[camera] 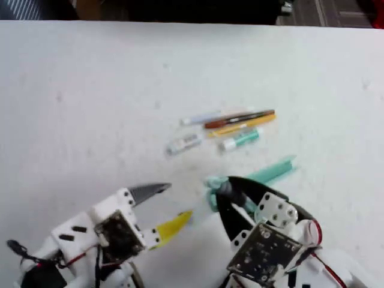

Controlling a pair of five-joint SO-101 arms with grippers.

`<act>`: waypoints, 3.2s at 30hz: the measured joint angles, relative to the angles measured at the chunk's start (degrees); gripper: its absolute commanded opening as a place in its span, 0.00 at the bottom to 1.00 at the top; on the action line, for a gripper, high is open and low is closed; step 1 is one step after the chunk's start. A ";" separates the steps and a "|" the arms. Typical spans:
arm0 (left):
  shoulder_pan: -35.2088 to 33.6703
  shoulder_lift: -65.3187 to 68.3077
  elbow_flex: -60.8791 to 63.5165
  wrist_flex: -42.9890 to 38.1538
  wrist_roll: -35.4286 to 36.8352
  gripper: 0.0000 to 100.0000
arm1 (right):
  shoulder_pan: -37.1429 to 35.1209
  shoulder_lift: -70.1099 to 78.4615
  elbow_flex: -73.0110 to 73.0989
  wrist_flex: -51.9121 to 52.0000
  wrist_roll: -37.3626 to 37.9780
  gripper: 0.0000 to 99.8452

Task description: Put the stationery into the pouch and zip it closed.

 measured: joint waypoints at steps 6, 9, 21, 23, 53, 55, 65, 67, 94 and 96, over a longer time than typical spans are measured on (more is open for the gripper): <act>5.01 -0.09 1.41 -2.81 2.46 0.26 | 0.00 -0.18 5.63 -4.40 -0.09 0.02; 5.19 -0.09 5.45 -7.74 4.04 0.26 | 0.00 -0.18 5.89 -4.66 -0.09 0.02; 0.79 0.18 17.14 -27.52 11.08 0.22 | -1.32 -0.18 6.24 -5.54 -0.18 0.02; 1.93 0.62 18.55 -29.54 11.25 0.22 | -3.43 -0.18 6.51 -5.63 -0.18 0.02; 12.66 0.26 14.42 -20.84 12.48 0.21 | -5.27 16.35 -11.78 3.43 0.18 0.02; 12.66 0.09 14.15 -19.43 16.70 0.24 | -5.27 16.35 -11.78 3.87 0.18 0.02; 9.14 0.18 10.55 -15.30 28.66 0.28 | -5.27 16.09 -11.78 3.96 -1.93 0.02; 9.14 0.18 10.55 -15.30 28.66 0.28 | -5.27 16.09 -11.78 3.96 -2.64 0.02; 4.92 -0.18 17.67 -31.82 15.30 0.02 | -4.84 16.35 -11.78 -1.05 -2.99 0.02; 1.85 -0.09 16.97 -31.38 15.03 0.02 | -2.64 17.05 -11.69 -2.64 -2.90 0.02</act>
